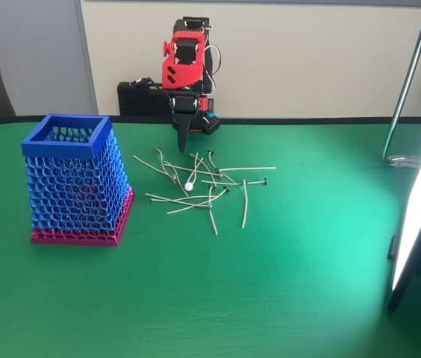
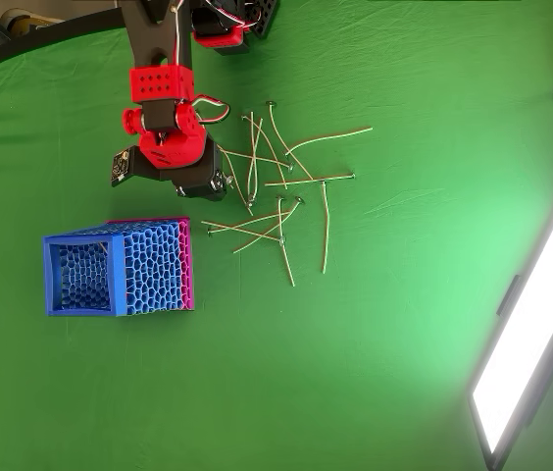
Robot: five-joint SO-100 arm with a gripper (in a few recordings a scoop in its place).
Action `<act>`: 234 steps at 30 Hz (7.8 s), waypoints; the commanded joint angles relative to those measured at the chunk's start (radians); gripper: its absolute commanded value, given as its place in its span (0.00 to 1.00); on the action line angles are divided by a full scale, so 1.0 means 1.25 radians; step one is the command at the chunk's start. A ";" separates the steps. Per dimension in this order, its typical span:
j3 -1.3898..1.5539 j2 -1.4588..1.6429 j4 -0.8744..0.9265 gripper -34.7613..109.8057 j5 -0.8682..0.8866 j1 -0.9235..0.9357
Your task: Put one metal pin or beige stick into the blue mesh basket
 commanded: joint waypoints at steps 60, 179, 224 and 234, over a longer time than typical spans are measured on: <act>0.080 -0.174 -0.206 0.35 -0.266 -0.038; -0.438 0.205 -0.072 0.24 -0.115 0.296; -0.819 -0.363 -0.242 0.24 -0.158 0.358; -0.798 -0.364 -0.258 0.24 -0.169 0.331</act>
